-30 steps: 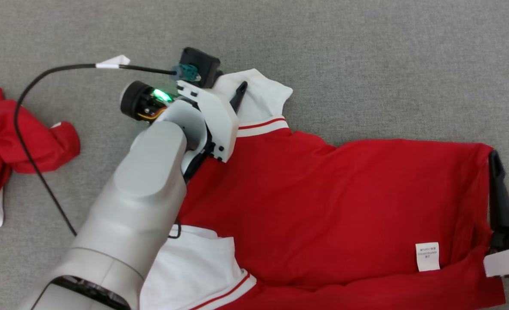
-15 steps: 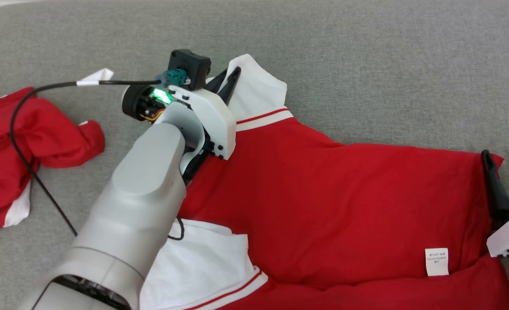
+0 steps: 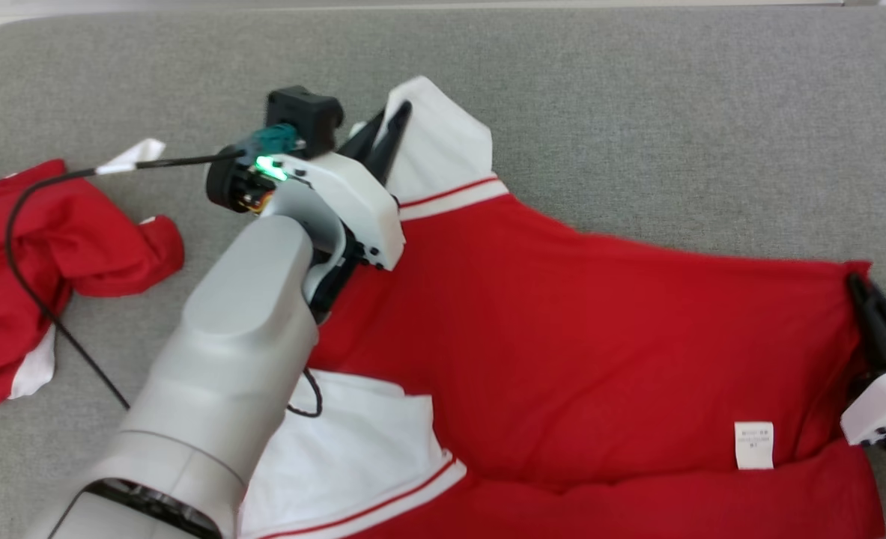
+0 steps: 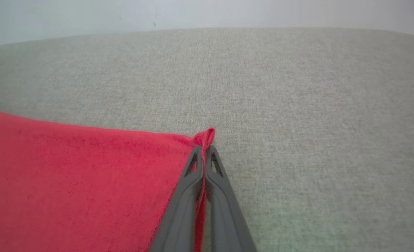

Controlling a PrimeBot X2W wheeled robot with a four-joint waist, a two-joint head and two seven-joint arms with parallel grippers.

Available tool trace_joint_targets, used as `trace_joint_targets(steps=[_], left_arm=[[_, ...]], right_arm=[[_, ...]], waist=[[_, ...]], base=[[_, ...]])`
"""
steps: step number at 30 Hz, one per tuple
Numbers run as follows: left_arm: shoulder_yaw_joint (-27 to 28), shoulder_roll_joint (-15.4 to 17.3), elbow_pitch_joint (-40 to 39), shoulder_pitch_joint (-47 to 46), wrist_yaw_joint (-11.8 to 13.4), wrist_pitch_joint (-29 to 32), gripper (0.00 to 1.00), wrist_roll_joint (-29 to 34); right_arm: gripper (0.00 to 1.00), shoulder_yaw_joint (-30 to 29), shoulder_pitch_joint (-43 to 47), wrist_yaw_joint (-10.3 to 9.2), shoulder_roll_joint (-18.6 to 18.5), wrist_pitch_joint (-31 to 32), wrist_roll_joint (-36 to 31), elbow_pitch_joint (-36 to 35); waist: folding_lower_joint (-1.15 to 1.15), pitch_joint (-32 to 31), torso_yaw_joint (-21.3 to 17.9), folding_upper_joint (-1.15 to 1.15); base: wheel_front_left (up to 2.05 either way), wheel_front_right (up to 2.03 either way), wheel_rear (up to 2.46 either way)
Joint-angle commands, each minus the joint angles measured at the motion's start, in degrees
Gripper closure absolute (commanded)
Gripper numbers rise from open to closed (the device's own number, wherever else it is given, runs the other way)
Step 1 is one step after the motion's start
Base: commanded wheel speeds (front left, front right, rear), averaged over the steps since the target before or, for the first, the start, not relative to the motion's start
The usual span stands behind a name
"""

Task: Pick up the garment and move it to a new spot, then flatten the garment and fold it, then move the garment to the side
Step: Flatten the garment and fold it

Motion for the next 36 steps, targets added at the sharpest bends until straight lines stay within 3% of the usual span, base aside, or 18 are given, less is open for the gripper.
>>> trace_joint_targets(steps=[1,9,18,27,29,30,31,32,36], left_arm=[[0.67,1.1,-0.6,0.25,-0.07,-1.27,1.0,-0.98],[6.69,4.3,-12.06,8.14,1.98,-4.84,1.0,-4.55],[11.61,7.6,-39.1,36.55,7.58,-4.17,1.0,-7.46],[10.44,8.7,-52.09,55.55,12.72,1.52,1.0,-9.98],[9.98,8.92,-53.0,57.79,13.38,2.57,1.0,-10.3],[9.67,8.88,-53.35,58.69,13.5,3.06,1.0,-10.63],[9.48,8.72,-53.67,59.42,13.75,3.33,0.42,-10.87],[9.07,8.74,-53.83,60.07,13.75,3.84,0.0,-10.82],[8.8,8.91,-54.84,61.95,14.85,3.26,0.0,-10.06]], right_arm=[[1.0,-1.09,-0.79,-0.17,-0.6,-1.53,-0.23,-0.53],[1.0,-4.42,1.24,-0.17,0.22,-6.2,-1.13,-4.8],[1.0,-4.81,8.82,-0.17,2.31,-8.64,0.64,-7.88],[0.99,-5.36,16.4,-0.17,5.05,-11.11,0.8,-8.92],[0.55,-5.71,17.74,-0.17,5.79,-11.03,0.81,-8.59],[0.08,-5.75,18.43,-0.17,6.19,-11.09,0.9,-8.57],[0.0,-5.85,19.29,-0.16,6.34,-11.35,0.89,-8.72],[0.0,-6.02,20.12,-0.16,6.59,-11.5,0.9,-8.85],[0.0,-6.77,23.19,-0.16,7.82,-12.03,0.17,-10.93]], waist=[[0.0,-0.29,-0.11,0.0],[0.0,-2.86,0.31,0.0],[0.0,-3.91,1.87,0.0],[0.0,-4.47,2.8,0.0],[0.0,-4.94,2.79,0.0],[0.0,-5.29,2.83,0.0],[0.0,-5.57,2.91,0.0],[0.0,-5.9,3.01,0.0],[0.0,-7.51,3.1,0.0]], base=[[0.0,0.0,0.0],[0.0,0.0,0.0],[0.0,0.0,0.0],[0.0,0.0,0.0],[0.0,0.0,0.0],[0.0,0.0,0.0],[0.0,0.0,0.0],[0.0,0.0,0.0],[0.0,0.0,0.0]])
